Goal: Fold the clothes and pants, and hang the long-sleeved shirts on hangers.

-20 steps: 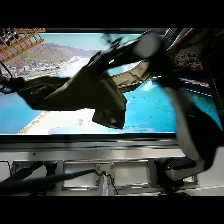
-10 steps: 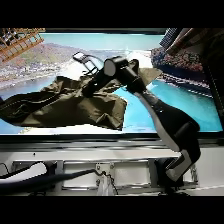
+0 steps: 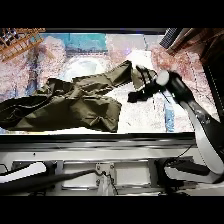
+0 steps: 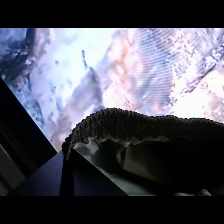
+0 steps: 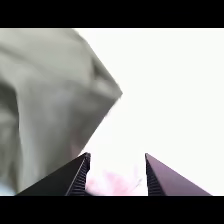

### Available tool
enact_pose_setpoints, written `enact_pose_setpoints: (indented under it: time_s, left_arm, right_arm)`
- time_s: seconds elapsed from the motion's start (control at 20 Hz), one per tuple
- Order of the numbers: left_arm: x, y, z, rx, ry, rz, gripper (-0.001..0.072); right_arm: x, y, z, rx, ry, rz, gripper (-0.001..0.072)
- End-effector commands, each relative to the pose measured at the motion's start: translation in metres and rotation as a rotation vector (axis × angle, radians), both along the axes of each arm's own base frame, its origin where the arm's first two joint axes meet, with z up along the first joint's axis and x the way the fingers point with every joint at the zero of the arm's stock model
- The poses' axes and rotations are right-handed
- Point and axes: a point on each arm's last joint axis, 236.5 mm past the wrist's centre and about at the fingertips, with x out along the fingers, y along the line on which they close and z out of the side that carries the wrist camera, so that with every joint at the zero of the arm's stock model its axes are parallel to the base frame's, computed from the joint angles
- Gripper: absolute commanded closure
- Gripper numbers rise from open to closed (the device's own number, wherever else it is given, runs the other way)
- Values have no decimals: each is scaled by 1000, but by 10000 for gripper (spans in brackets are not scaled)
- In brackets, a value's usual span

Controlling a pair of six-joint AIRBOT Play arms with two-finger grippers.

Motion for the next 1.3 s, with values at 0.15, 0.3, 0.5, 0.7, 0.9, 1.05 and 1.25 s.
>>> enact_pose_setpoints:
  time_s: [0.15, 0.3, 0.5, 0.7, 0.9, 1.05, 1.25]
  left_arm:
    - [7, -11, -9, -64, -32, 4, 701]
    - [9, -15, -9, -78, -37, -13, 701]
    - [14, -22, -11, -109, -63, -4, 700]
    - [25, -36, -13, -170, -105, -31, 701]
    - [46, -48, -13, -223, -198, -38, 701]
    - [56, -58, -17, -272, -233, -43, 701]
    - [71, -94, -22, -428, -285, -74, 701]
  right_arm:
    - [-73, 50, -45, 349, 141, -216, 186]
    - [-83, 76, -52, 348, 136, -181, 119]
    - [-82, 93, -74, 306, 113, -199, 617]
    - [-61, 65, -42, 270, 6, -106, 697]
    - [-50, -26, 45, 18, -158, 25, 696]
    - [-43, -102, 135, -219, -365, -36, 697]
    - [-23, -96, 226, -178, -598, -75, 696]
